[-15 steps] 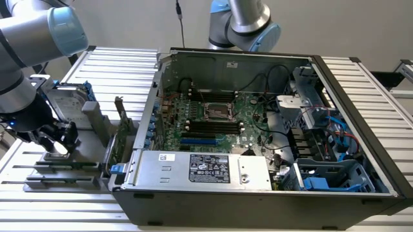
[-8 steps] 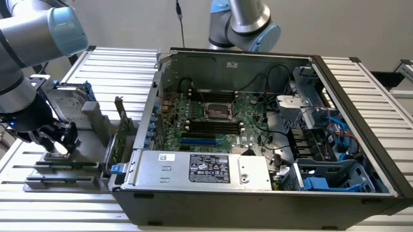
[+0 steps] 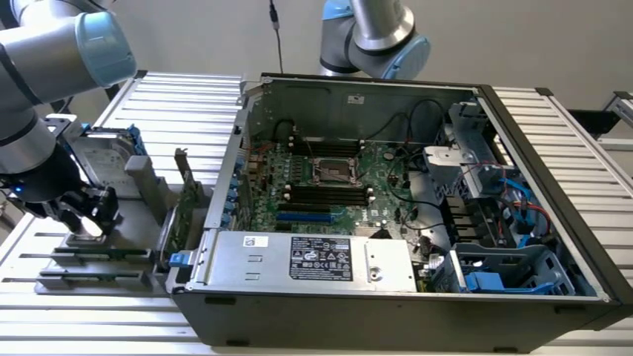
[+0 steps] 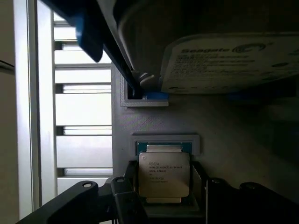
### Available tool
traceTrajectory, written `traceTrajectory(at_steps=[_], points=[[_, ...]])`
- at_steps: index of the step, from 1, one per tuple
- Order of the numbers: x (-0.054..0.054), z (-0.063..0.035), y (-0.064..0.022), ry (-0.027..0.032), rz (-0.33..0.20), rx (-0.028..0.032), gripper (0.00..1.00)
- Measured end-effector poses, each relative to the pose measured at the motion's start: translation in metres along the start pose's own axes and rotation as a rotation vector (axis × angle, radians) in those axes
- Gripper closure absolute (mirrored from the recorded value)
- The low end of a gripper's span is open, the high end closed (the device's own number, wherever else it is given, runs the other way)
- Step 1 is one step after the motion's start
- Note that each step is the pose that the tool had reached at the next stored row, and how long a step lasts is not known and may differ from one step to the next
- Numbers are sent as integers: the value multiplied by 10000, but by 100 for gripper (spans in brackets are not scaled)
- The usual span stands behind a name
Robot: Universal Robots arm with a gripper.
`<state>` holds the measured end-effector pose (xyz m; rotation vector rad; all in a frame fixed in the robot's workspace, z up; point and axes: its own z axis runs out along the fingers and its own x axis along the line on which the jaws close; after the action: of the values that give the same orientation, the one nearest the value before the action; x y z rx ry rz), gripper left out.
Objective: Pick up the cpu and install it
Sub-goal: 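Pick up the cpu and move it towards the insertion slot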
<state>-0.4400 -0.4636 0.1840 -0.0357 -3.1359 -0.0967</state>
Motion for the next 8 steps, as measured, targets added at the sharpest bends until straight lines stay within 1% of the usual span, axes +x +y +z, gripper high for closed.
traceTrajectory(at_steps=[3, 6, 8], points=[[0, -20, 1, 40, 3, -7, 45], [0, -63, 4, 55, 3, -13, 45], [0, -110, 7, 63, 4, -14, 45]])
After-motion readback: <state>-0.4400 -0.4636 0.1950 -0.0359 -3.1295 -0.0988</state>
